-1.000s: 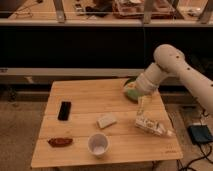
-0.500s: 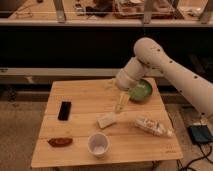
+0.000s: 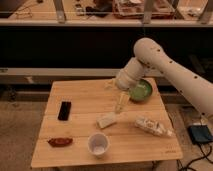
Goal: Place the pepper in the ceramic bowl
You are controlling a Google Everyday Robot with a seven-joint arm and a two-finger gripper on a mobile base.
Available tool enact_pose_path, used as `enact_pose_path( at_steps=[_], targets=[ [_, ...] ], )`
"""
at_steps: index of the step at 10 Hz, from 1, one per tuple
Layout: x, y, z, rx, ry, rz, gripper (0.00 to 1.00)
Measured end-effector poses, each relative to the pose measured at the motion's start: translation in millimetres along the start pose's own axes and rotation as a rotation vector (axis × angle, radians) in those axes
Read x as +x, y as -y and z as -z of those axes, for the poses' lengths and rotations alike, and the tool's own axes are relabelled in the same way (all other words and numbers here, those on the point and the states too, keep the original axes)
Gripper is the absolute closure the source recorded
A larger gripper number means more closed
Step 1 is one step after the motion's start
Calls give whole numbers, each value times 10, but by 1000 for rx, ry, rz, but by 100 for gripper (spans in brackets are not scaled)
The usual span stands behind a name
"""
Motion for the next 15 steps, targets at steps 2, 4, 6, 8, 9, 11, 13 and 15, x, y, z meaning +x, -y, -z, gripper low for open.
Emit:
enact_pose_path(
  at_steps=[2,4,6,8,9,11,13,15],
  targets=[
    [-187,53,-172,57,-11,-13,20],
    [-512,89,-458,126,-4,-24,20],
    [-776,57,-764,184,-4,-46,20],
    [-984,-101,-1218,160,9,-82,20],
    [-1037,-178,-1412,129,8,-88,20],
    [-1133,-312,-1839,57,-7,-83,20],
    [-1207,-341,-2274,4,-39,-82,20],
    [-1269,-134,-2585,9,-58,-102,20]
  ],
)
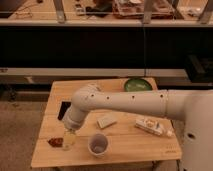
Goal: Place the pepper in the ceramic bowl
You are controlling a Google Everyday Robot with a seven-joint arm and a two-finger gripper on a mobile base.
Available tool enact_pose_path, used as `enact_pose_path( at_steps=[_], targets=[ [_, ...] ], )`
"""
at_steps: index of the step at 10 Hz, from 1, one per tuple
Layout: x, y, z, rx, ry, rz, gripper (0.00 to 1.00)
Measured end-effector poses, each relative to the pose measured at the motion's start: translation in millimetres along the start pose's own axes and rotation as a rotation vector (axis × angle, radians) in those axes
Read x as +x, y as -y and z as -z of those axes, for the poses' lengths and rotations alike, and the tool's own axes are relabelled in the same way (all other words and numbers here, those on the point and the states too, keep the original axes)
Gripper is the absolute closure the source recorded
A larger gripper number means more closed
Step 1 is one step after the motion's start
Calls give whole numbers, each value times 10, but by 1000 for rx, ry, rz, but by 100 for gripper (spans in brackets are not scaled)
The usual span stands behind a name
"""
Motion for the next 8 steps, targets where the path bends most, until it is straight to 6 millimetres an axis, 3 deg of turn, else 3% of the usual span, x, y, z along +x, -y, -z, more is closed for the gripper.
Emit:
enact_pose_path(
  at_steps=[3,6,8],
  targets=[
    [-28,178,-164,23,-1,-20,20],
    [-23,176,-151,24,-2,-21,20],
    [3,117,8,45,-8,11,20]
  ],
)
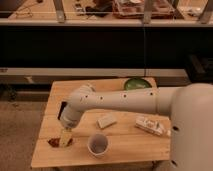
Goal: Place the pepper in the ceramic bowl
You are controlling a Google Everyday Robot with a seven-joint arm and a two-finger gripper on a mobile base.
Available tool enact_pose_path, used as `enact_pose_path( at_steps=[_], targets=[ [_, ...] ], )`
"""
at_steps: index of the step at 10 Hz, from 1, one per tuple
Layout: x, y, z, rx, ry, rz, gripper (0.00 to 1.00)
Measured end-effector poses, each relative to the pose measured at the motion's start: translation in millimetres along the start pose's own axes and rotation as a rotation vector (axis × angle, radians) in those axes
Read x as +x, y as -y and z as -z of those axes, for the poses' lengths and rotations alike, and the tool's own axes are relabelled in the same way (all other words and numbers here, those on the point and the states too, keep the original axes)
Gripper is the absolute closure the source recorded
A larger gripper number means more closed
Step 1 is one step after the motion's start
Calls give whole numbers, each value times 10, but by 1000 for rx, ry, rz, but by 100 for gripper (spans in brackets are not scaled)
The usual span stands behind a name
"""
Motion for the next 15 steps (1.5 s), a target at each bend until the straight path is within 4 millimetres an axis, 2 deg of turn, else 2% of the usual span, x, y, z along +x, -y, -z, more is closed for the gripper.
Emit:
enact_pose_path(
  at_steps=[2,5,10,12,15],
  targets=[
    [-20,-67,86,40,4,52,20],
    [3,-60,-12,78,-9,55,20],
    [95,-86,-443,54,-43,-4,20],
    [13,-173,-697,14,-29,0,20],
    [-77,-168,-928,-22,-8,34,20]
  ],
)
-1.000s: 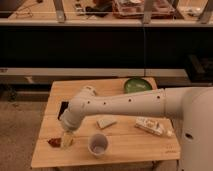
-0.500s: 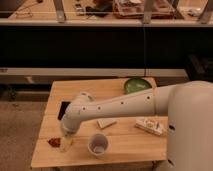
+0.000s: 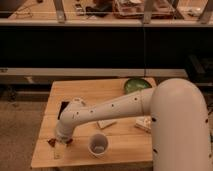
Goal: Place the pepper in the ceramic bowl
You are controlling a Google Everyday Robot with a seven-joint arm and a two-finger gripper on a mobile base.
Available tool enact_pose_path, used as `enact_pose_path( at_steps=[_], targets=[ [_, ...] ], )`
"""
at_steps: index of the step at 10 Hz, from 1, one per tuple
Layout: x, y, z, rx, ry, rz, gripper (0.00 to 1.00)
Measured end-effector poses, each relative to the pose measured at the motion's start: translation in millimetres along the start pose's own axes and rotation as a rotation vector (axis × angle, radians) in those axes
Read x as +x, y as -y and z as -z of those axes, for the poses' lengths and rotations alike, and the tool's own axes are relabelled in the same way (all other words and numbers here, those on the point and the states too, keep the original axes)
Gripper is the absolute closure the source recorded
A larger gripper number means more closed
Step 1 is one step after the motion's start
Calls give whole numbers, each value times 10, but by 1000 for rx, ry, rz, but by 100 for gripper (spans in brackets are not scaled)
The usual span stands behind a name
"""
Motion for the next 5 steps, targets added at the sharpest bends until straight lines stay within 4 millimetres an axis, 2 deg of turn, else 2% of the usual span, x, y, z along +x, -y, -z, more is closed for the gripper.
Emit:
enact_pose_path(
  at_steps=[2,5],
  targets=[
    [-22,36,-116,-11,0,29,20],
    [72,162,-212,-5,-2,30,20]
  ],
)
